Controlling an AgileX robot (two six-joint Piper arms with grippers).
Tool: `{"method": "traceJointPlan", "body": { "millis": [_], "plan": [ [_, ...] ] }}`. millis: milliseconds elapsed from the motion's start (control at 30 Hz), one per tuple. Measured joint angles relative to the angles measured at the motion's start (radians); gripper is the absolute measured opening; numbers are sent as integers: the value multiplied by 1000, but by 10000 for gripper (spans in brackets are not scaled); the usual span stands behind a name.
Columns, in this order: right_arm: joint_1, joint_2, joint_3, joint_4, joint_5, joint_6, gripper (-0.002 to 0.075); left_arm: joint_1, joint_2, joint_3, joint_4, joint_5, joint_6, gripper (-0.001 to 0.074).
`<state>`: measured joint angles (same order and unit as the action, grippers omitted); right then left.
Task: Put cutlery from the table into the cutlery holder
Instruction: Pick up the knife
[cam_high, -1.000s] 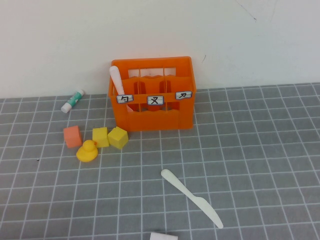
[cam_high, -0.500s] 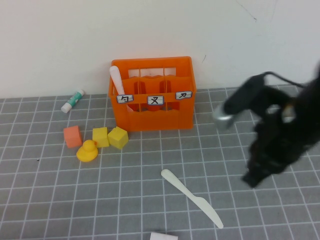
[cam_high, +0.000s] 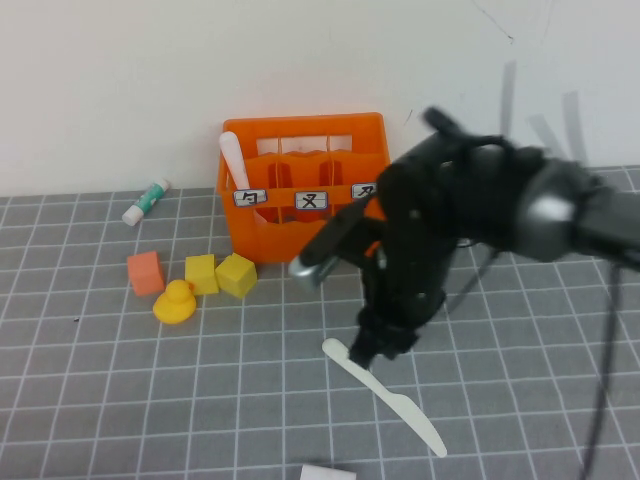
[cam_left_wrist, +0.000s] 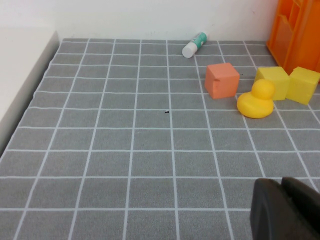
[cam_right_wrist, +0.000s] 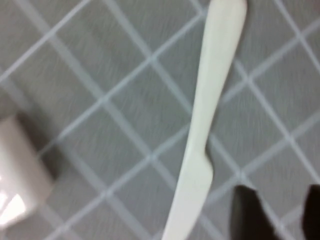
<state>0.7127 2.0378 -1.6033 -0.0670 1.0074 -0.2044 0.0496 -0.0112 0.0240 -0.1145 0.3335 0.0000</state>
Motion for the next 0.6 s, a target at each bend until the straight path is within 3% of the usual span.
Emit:
{"method": "traceJointPlan", "body": {
  "millis": [133,600],
  "plan": [
    [0,115,-108,4,-2,0,365,0,0,0,0,0,0,-1],
    [0,294,-228,105,13,0,381,0,0,0,-2,0,-7,-1]
  ]
}}
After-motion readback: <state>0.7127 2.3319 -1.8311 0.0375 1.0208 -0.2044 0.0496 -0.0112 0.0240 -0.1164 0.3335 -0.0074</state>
